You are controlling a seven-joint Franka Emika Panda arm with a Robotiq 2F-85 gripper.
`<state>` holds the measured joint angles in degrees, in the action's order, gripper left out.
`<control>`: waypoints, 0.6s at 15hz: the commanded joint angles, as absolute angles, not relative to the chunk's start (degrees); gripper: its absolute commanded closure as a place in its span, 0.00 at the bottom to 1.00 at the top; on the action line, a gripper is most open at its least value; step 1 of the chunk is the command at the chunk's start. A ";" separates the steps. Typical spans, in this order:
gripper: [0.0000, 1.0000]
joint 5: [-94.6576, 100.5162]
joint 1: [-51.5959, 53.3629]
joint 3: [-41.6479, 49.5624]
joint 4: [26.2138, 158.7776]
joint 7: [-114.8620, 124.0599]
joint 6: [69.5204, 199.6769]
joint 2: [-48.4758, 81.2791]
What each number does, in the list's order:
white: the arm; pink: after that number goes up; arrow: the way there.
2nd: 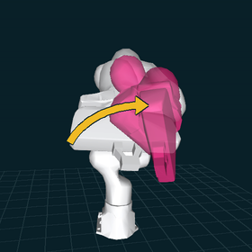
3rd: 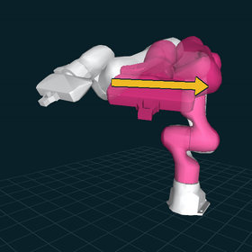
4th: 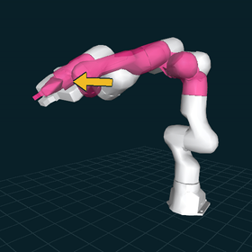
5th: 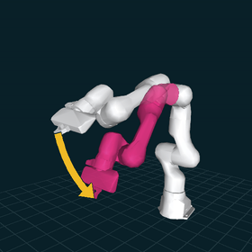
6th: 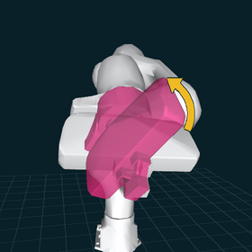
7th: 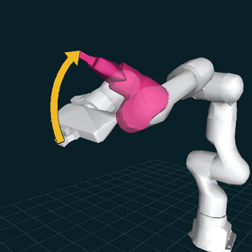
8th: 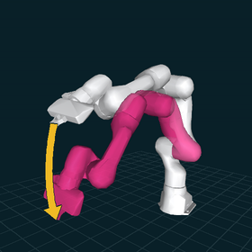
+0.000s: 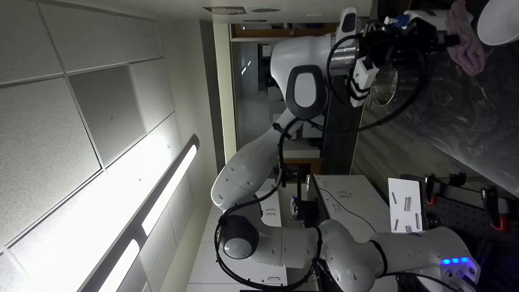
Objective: Shift the sharpie to the table, then put the towel in the bowl
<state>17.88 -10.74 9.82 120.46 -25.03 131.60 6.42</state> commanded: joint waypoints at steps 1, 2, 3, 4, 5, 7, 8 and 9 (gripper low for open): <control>0.98 20.95 -10.02 9.59 121.31 -21.53 133.34 7.39; 0.98 21.82 -9.90 9.57 121.53 -21.09 133.71 7.94; 0.98 22.68 -9.77 9.61 121.92 -20.30 134.34 8.41; 0.98 23.32 -9.68 9.67 122.11 -19.81 134.77 9.00; 0.98 24.13 -9.62 9.73 122.31 -19.17 135.34 9.60; 0.98 25.70 -9.52 9.92 122.63 -17.77 136.71 10.82; 0.98 26.46 -9.48 9.99 122.79 -17.18 137.29 11.26; 0.98 27.32 -9.40 10.10 122.86 -16.56 137.89 11.77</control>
